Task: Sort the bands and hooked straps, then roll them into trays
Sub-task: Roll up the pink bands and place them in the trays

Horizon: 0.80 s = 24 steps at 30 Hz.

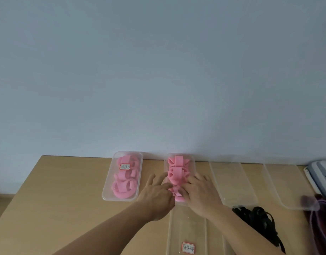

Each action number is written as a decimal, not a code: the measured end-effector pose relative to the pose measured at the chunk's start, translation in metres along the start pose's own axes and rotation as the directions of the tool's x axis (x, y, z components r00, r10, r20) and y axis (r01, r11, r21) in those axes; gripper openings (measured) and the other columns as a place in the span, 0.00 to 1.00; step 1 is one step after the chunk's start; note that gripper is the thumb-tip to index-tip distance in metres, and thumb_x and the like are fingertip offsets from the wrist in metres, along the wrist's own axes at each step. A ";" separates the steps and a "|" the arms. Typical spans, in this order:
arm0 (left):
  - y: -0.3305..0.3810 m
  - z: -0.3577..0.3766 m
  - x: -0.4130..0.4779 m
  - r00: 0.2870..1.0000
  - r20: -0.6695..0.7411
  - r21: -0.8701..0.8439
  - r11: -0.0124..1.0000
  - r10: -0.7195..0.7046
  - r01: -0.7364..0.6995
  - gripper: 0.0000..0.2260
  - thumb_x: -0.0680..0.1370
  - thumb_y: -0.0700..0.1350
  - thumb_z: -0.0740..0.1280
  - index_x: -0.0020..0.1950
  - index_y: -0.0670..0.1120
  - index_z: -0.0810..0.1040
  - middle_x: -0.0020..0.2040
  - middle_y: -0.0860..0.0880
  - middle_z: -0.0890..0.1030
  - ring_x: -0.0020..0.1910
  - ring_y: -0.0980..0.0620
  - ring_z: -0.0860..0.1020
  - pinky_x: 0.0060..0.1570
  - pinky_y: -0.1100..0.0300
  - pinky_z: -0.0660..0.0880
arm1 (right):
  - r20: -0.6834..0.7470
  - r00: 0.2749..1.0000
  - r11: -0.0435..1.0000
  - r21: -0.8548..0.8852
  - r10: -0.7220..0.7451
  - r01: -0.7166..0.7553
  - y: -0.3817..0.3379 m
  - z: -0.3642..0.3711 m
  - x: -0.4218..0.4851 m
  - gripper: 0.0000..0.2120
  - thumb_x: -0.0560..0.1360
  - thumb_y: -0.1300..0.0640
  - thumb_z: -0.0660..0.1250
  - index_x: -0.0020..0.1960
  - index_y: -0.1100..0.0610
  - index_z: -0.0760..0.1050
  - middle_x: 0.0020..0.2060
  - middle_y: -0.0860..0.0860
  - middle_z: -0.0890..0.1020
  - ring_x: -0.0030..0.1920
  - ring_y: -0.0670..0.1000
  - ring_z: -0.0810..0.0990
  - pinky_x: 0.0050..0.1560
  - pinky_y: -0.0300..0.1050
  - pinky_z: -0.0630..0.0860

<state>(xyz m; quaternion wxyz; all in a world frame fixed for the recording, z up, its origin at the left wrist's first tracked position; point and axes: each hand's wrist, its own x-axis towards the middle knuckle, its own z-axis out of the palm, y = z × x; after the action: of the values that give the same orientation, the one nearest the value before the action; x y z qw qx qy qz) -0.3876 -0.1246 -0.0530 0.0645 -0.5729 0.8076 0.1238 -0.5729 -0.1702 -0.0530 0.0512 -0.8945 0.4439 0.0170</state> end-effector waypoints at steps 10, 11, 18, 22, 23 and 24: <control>0.002 -0.018 0.000 0.998 -0.040 -0.122 0.992 -0.043 0.038 0.19 0.83 0.53 0.53 0.70 0.53 0.72 0.75 0.53 0.68 0.79 0.48 0.53 0.74 0.45 0.52 | -0.106 0.983 0.973 0.193 0.147 -0.124 -0.011 -0.016 -0.023 0.17 0.81 0.46 0.56 0.63 0.46 0.77 0.60 0.42 0.78 0.62 0.50 0.72 0.60 0.48 0.66; 0.002 -0.021 -0.002 0.996 -0.084 -0.155 0.987 -0.042 0.029 0.18 0.82 0.51 0.55 0.71 0.53 0.72 0.74 0.53 0.68 0.78 0.48 0.55 0.73 0.47 0.55 | -0.118 0.980 0.971 0.196 0.162 -0.137 -0.013 -0.018 -0.026 0.16 0.81 0.48 0.57 0.64 0.48 0.77 0.61 0.44 0.78 0.62 0.51 0.72 0.59 0.48 0.67; 0.001 -0.017 -0.034 0.978 -0.206 -0.286 0.957 -0.021 -0.040 0.18 0.80 0.47 0.60 0.70 0.51 0.73 0.72 0.53 0.70 0.74 0.52 0.61 0.71 0.55 0.62 | -0.097 0.895 0.857 0.349 0.435 -0.379 -0.036 -0.019 -0.063 0.14 0.79 0.50 0.61 0.63 0.49 0.76 0.56 0.47 0.78 0.58 0.52 0.75 0.52 0.42 0.69; 0.001 -0.002 -0.059 0.983 -0.183 -0.295 0.953 0.014 -0.069 0.18 0.80 0.47 0.60 0.70 0.51 0.73 0.72 0.53 0.70 0.73 0.52 0.63 0.70 0.55 0.63 | 0.132 0.802 0.747 0.304 0.582 -0.592 -0.048 -0.001 -0.090 0.18 0.77 0.48 0.61 0.64 0.52 0.74 0.59 0.50 0.76 0.61 0.55 0.75 0.56 0.48 0.73; 0.001 0.000 -0.063 0.982 -0.188 -0.303 0.950 0.026 -0.083 0.18 0.80 0.46 0.60 0.70 0.50 0.74 0.71 0.53 0.71 0.73 0.52 0.64 0.70 0.56 0.63 | 0.172 0.772 0.711 0.308 0.612 -0.632 -0.053 0.002 -0.095 0.19 0.77 0.47 0.61 0.64 0.52 0.73 0.60 0.50 0.75 0.61 0.55 0.74 0.55 0.48 0.73; 0.002 0.003 -0.067 0.981 -0.191 -0.316 0.943 0.041 -0.101 0.18 0.79 0.46 0.61 0.69 0.50 0.75 0.71 0.53 0.72 0.72 0.52 0.65 0.69 0.57 0.63 | 0.194 0.742 0.677 0.310 0.642 -0.667 -0.057 0.005 -0.099 0.19 0.76 0.46 0.61 0.64 0.52 0.73 0.59 0.50 0.75 0.60 0.55 0.75 0.54 0.49 0.74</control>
<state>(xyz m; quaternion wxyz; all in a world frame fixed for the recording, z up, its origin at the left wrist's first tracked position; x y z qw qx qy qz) -0.3667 -0.0621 -0.0388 -0.1088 -0.5550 0.7990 0.2042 -0.5876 -0.0573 -0.0459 0.2196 -0.6498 0.7275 -0.0165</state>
